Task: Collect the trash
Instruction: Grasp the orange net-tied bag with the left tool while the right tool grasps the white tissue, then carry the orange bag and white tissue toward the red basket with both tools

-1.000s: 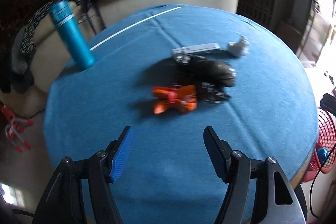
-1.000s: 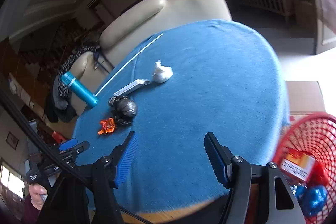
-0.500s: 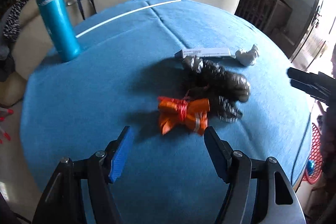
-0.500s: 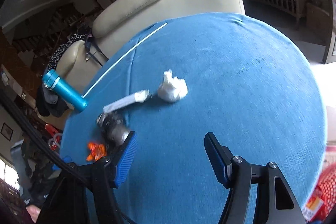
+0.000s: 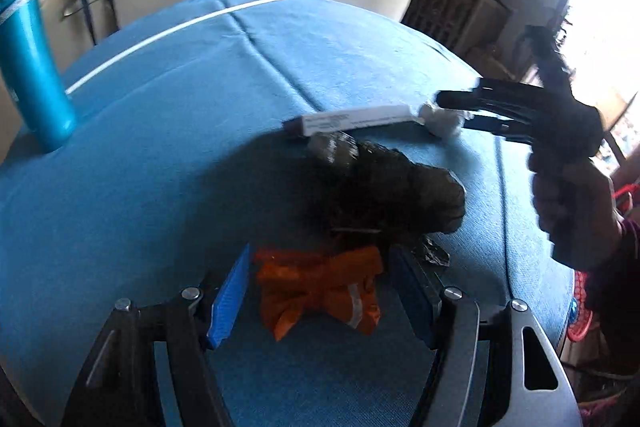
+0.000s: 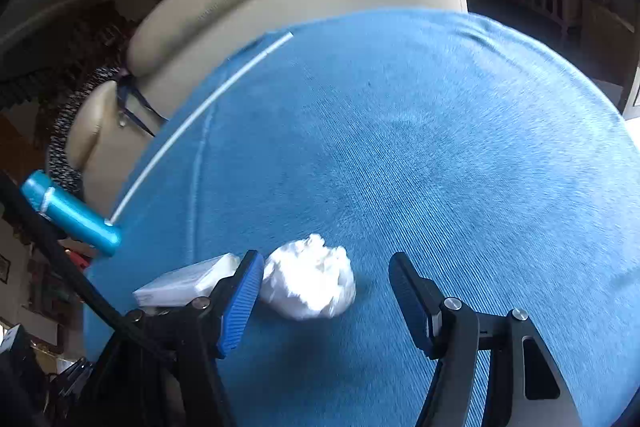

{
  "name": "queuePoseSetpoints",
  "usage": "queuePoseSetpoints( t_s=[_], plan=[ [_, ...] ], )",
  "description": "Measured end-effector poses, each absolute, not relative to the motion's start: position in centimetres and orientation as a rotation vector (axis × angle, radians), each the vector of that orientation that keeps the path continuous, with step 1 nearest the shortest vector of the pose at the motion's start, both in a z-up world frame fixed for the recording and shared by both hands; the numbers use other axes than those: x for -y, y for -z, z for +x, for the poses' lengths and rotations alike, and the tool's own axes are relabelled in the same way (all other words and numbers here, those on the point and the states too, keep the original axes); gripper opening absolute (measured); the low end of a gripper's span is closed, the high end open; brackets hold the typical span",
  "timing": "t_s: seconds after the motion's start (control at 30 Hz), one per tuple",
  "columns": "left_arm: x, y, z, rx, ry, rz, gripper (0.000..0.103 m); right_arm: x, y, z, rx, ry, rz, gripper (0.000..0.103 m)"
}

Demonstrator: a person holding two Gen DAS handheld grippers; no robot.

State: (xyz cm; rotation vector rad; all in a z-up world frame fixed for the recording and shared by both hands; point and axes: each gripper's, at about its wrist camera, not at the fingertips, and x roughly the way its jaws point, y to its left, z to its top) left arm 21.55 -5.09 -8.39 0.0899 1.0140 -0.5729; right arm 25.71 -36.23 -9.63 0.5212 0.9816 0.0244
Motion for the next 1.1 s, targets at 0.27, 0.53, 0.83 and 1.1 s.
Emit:
queuePoseSetpoints(
  t_s=[0.27,0.53,0.83,1.1],
  plan=[
    [4.7,9.4,20.3,-1.015,0.609,0.059,0.064,34.3,9.0,25.3,-0.964,-0.070,0.439,0.032],
    [4.6,8.9,17.8,-1.011,0.551,0.080,0.063,34.1,7.9,19.7,-0.936,-0.147,0.494,0.030],
    [5.9,5.3,14.1,-0.918,0.449,0.187,0.063,34.2,5.2,11.0,-0.867,-0.196,0.544,0.030],
    [7.6,2.6,10.5,-0.838,0.350,0.319,0.063,34.4,3.2,6.2,-0.813,-0.216,0.564,0.030]
  ],
)
